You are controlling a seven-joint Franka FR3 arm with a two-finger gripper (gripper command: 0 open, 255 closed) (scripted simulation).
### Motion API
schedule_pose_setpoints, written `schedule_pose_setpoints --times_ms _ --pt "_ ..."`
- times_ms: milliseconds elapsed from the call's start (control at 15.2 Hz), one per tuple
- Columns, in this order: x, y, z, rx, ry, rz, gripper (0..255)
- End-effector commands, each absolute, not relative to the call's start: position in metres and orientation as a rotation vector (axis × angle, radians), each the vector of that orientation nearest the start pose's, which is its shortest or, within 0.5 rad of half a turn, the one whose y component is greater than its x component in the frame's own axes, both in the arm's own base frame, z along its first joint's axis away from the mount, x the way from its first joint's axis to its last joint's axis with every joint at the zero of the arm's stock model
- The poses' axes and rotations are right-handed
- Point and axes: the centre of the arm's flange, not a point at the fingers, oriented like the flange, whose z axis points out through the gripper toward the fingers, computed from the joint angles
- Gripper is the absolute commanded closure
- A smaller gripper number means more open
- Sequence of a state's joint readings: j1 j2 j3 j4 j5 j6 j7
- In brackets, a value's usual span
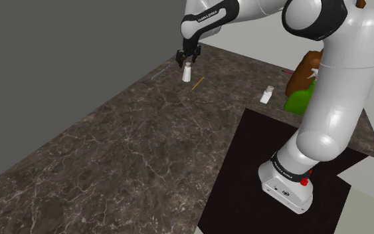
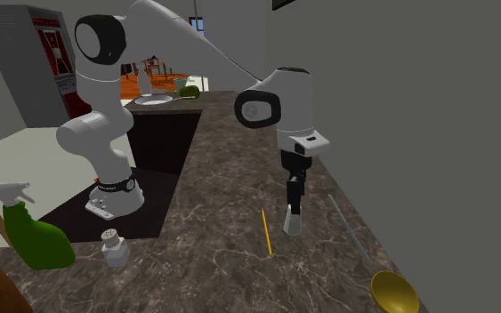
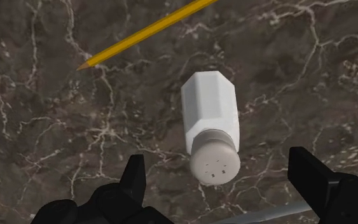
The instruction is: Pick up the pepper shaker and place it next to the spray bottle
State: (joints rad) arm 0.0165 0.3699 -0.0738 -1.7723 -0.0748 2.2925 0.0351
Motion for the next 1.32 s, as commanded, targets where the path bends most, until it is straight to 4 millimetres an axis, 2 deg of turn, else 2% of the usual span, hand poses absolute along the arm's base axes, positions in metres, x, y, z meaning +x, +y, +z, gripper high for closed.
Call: schedule_pose_setpoints --times_ms 0,462,528,1122,1254 --pt "0.662 -0.036 0.361 -3.219 0.065 -0.242 0" --pt "0.662 -0.036 0.361 -3.219 0.065 -0.242 0" --pt "0.662 -0.036 0.361 -3.219 0.065 -0.242 255" --pt "0.662 -0.036 0.361 -3.219 0.065 -0.242 255" --pt "0.662 -0.036 0.371 -3.219 0.065 -0.242 255"
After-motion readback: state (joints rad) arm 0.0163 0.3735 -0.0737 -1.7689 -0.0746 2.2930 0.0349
